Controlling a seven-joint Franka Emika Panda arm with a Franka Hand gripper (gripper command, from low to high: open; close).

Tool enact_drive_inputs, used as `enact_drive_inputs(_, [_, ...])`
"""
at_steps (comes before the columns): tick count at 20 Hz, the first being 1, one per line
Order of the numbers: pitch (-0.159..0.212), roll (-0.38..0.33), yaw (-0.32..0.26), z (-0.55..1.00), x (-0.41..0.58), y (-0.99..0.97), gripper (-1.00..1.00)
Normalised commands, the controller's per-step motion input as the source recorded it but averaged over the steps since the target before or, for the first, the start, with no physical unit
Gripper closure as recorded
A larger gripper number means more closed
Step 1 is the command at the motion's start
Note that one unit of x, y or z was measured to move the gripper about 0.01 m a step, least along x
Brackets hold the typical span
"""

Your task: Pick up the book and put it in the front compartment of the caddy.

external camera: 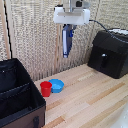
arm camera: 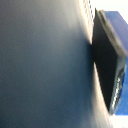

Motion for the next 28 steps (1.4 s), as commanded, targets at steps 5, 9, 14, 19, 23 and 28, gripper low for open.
enact_drive_inputs(5, [-0.078,0.006,-0.073,0.22,-0.36,0.76,1.0])
enact_drive_inputs(9, [-0.086,0.022,0.0,0.27,-0.557,0.84,1.0])
enact_drive_inputs(14, [-0.085,0.003,-0.049,0.15,-0.314,0.84,1.0])
enact_drive_inputs(19, [-0.082,0.0,-0.144,0.04,-0.013,0.8,1.0])
enact_drive_inputs(23, [-0.043,0.0,-0.16,0.0,0.0,0.78,1.0])
enact_drive_inputs(28, [-0.035,0.0,-0.159,0.0,0.0,0.78,1.0])
